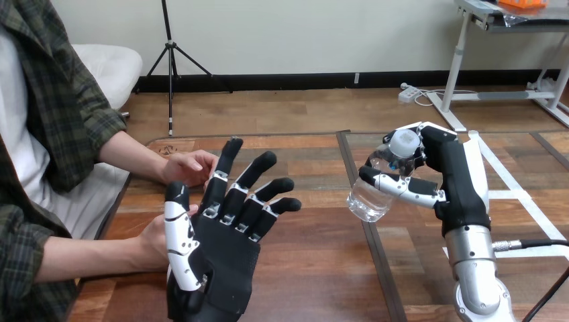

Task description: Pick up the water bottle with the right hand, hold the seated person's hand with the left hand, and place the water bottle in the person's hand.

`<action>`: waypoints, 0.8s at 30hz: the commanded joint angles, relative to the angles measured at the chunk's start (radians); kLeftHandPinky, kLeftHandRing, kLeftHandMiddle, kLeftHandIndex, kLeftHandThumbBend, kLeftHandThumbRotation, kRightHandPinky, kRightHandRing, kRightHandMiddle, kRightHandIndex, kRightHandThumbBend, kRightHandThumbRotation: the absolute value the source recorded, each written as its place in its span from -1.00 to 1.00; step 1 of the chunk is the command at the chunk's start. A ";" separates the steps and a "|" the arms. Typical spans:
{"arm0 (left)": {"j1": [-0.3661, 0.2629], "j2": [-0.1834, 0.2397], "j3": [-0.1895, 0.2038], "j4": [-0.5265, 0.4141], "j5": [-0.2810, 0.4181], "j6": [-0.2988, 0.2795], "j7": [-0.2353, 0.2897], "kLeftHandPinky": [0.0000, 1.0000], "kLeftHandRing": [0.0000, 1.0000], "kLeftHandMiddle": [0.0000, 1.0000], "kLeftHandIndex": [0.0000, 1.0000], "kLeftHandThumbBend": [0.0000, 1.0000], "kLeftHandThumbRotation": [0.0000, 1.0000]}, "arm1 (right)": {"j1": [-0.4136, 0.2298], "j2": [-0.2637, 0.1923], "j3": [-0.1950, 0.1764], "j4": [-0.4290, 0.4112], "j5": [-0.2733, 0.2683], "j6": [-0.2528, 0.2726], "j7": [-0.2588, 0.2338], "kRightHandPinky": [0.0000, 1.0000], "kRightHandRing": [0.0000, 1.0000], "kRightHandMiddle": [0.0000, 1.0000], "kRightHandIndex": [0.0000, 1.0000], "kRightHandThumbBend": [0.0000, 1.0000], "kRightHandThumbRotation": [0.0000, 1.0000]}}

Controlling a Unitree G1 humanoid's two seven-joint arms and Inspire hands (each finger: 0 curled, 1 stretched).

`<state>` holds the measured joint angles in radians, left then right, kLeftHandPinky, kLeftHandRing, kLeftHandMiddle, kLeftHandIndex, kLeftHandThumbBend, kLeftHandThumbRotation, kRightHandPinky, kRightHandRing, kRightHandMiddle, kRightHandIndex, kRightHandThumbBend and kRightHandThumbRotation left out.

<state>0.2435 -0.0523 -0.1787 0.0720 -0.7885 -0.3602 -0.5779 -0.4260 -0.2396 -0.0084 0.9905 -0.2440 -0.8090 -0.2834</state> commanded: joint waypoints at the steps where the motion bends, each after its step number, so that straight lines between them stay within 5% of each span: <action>1: 0.035 -0.080 0.009 -0.052 -0.003 0.003 -0.011 0.18 0.33 0.55 0.90 -0.08 1.00 | -0.030 -0.004 -0.003 -0.101 0.009 -0.049 0.004 -0.28 -0.17 -0.05 -0.01 0.48 -1.00; 9: 0.028 -0.069 0.017 -0.050 0.020 -0.016 -0.018 0.18 0.32 0.55 0.90 -0.12 1.00 | -0.004 0.001 -0.005 -0.145 0.012 -0.052 0.017 -0.27 -0.16 -0.04 -0.02 0.46 -1.00; 16: 0.016 -0.043 0.031 -0.046 0.105 -0.077 -0.017 0.16 0.33 0.56 0.94 -0.25 1.00 | 0.020 0.005 -0.006 -0.180 0.014 -0.055 0.028 -0.25 -0.14 -0.03 -0.01 0.46 -1.00; 24: -0.021 0.001 0.071 -0.029 0.162 -0.138 -0.062 0.23 0.39 0.58 0.97 -0.65 0.98 | 0.039 0.011 -0.004 -0.210 0.012 -0.051 0.032 -0.23 -0.12 -0.02 -0.01 0.47 -1.00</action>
<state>0.2412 -0.0459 -0.1426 0.0719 -0.6524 -0.4419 -0.6053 -0.3545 -0.2376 -0.0083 0.8596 -0.2439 -0.8283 -0.2500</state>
